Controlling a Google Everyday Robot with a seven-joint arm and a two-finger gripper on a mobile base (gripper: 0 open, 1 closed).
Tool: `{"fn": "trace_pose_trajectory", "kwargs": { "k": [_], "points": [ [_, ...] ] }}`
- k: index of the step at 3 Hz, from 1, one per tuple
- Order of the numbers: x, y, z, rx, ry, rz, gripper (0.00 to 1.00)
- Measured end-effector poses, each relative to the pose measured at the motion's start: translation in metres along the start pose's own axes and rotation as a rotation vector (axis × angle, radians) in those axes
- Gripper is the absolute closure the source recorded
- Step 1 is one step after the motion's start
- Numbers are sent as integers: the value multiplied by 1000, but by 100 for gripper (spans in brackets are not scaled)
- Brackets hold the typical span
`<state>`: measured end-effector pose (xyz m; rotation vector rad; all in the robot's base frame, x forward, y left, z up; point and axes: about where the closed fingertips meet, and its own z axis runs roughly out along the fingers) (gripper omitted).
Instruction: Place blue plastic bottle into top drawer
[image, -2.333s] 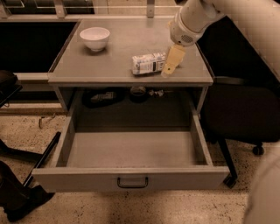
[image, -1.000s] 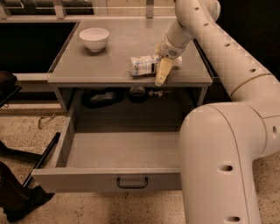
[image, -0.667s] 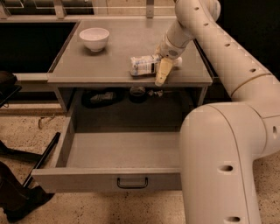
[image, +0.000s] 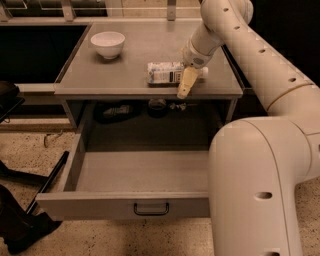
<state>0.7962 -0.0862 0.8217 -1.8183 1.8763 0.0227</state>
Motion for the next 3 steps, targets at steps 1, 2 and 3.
{"fn": "trace_pose_trajectory", "kwargs": {
  "k": [1, 2, 3],
  "points": [
    [0, 0, 0, 0, 0, 0, 0],
    [-4, 3, -5, 6, -16, -2, 0],
    [-4, 3, -5, 6, -16, -2, 0]
  ]
}}
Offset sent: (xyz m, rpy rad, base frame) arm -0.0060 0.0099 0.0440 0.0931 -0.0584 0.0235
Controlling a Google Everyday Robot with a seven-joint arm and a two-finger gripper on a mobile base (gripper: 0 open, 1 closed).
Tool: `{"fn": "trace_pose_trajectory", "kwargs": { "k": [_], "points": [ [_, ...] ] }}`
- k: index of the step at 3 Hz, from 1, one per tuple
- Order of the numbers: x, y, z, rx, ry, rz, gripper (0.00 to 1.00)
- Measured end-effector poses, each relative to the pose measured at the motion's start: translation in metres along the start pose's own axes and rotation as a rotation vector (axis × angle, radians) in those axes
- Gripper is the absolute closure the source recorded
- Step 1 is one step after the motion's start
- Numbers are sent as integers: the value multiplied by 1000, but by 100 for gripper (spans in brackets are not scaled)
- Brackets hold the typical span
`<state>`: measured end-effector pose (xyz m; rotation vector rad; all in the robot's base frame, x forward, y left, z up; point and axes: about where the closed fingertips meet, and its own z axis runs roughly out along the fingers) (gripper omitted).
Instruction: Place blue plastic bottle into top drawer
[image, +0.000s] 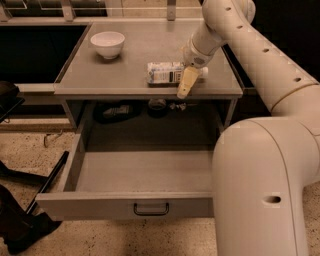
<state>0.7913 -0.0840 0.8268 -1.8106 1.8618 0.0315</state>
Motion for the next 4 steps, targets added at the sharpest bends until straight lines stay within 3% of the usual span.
{"fn": "trace_pose_trajectory", "kwargs": {
  "k": [1, 2, 4],
  "points": [
    [-4, 0, -3, -33, 6, 19, 0],
    [-20, -2, -2, -69, 36, -7, 0],
    [-21, -2, -2, -67, 32, -8, 5]
  ]
}}
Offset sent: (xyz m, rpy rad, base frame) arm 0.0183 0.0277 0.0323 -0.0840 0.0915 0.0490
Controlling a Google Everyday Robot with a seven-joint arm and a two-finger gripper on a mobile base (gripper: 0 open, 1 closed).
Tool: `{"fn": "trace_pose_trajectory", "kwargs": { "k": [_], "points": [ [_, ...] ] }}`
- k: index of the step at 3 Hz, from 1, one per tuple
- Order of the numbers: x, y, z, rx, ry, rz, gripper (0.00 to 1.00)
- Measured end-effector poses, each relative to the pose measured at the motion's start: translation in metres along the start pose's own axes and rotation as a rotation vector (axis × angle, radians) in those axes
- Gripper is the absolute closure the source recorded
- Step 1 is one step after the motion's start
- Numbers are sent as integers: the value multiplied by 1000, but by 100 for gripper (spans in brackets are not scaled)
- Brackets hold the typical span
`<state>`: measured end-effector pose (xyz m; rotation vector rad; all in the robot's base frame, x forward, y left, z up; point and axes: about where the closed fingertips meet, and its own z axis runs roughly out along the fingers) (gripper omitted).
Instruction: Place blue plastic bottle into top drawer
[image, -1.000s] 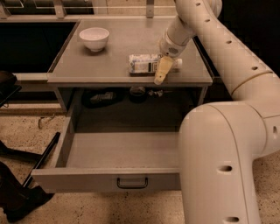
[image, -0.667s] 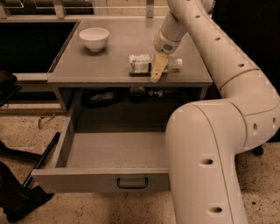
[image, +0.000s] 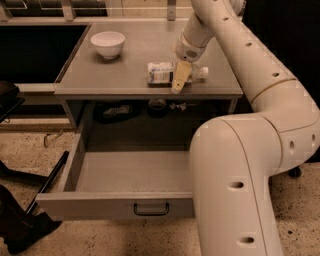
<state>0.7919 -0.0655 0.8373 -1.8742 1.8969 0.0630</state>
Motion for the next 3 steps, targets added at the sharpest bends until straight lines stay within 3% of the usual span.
{"fn": "trace_pose_trajectory", "kwargs": {
  "k": [1, 3],
  "points": [
    [0, 0, 0, 0, 0, 0, 24],
    [1, 3, -1, 2, 1, 3, 70]
  ]
}}
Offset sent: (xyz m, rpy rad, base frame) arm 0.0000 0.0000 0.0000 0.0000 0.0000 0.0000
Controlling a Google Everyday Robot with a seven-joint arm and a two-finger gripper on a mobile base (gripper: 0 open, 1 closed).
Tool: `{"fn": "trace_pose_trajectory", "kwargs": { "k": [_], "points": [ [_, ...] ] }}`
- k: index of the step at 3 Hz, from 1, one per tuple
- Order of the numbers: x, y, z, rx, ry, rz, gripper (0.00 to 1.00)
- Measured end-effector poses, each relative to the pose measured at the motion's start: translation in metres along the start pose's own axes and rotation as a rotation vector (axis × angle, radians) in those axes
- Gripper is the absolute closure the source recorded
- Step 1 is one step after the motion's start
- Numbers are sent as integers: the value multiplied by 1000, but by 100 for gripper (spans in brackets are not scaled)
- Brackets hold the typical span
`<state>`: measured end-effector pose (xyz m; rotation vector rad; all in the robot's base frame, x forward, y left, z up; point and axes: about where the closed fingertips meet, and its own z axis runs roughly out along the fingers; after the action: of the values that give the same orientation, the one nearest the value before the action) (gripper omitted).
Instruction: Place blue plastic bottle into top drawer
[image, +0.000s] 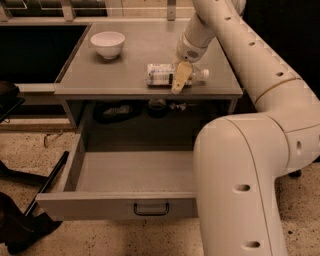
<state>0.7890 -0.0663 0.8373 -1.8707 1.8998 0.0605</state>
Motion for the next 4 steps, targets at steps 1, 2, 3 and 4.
{"fn": "trace_pose_trajectory", "kwargs": {
  "k": [1, 2, 3, 4],
  "points": [
    [-2, 4, -18, 46, 14, 29, 93],
    [-18, 10, -67, 172, 11, 65, 100],
    [-39, 42, -97, 232, -51, 53, 100],
    [-39, 68, -70, 172, -37, 37, 100]
  ]
}}
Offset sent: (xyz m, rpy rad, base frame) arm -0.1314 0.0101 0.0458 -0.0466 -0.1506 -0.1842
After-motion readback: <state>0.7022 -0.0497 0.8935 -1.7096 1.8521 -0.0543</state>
